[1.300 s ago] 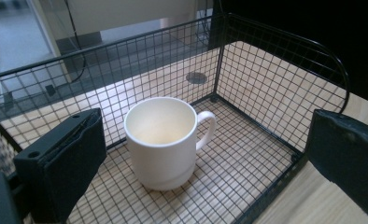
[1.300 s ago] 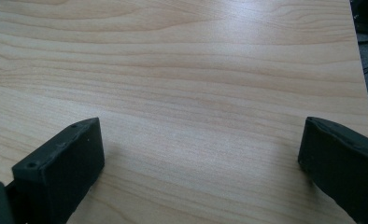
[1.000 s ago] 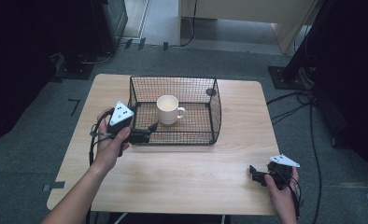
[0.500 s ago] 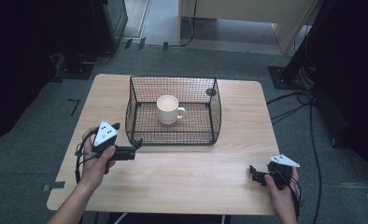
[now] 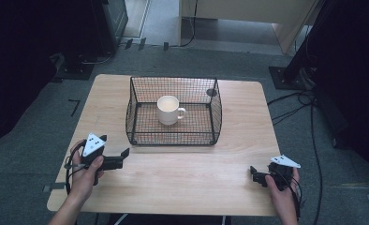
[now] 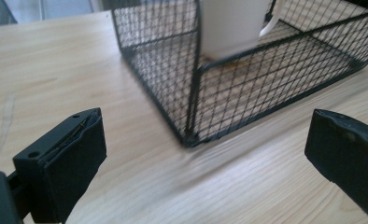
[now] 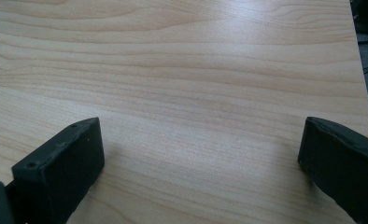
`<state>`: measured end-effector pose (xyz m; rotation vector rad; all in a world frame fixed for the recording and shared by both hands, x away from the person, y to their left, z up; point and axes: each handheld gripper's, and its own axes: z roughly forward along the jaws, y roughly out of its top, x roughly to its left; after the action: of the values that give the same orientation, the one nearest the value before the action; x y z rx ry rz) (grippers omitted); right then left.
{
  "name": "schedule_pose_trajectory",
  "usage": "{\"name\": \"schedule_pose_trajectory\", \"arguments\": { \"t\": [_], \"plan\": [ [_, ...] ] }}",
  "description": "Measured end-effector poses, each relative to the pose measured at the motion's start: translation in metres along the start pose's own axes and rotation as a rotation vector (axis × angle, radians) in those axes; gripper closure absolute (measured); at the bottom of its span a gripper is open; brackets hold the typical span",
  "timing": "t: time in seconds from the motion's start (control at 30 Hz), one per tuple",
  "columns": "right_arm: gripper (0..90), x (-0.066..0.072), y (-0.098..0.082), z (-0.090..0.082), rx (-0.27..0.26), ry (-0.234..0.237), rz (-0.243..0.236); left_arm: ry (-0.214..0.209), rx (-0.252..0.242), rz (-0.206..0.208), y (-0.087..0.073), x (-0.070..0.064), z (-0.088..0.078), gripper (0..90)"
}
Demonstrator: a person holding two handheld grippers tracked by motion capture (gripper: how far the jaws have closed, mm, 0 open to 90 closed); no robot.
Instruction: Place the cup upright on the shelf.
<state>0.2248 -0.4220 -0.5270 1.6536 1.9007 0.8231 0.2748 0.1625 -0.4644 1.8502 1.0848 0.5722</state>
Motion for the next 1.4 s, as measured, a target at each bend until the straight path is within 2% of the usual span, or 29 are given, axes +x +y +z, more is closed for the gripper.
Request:
{"name": "schedule_pose_trajectory", "arguments": {
  "t": [0.4, 0.7, 0.77, 0.97, 1.4],
  "plan": [
    [0.2, 0.0, 0.0, 0.0, 0.0, 0.0, -0.001, 0.078, 0.082, -0.035, -0.037, 0.028, -0.002, 0.0],
    [0.2, 0.0, 0.0, 0.0, 0.0, 0.0, -0.001, 0.134, 0.131, -0.044, -0.056, 0.041, -0.006, 0.0],
    [0.2, 0.0, 0.0, 0.0, 0.0, 0.0, -0.001, 0.157, 0.144, -0.028, -0.059, 0.042, -0.007, 0.0],
    [0.2, 0.0, 0.0, 0.0, 0.0, 0.0, 0.0, 0.159, 0.17, -0.037, -0.06, 0.043, -0.007, 0.0],
    [0.2, 0.0, 0.0, 0.0, 0.0, 0.0, -0.001, 0.169, 0.261, 0.019, -0.059, 0.036, 0.002, 0.0]
  ]
}}
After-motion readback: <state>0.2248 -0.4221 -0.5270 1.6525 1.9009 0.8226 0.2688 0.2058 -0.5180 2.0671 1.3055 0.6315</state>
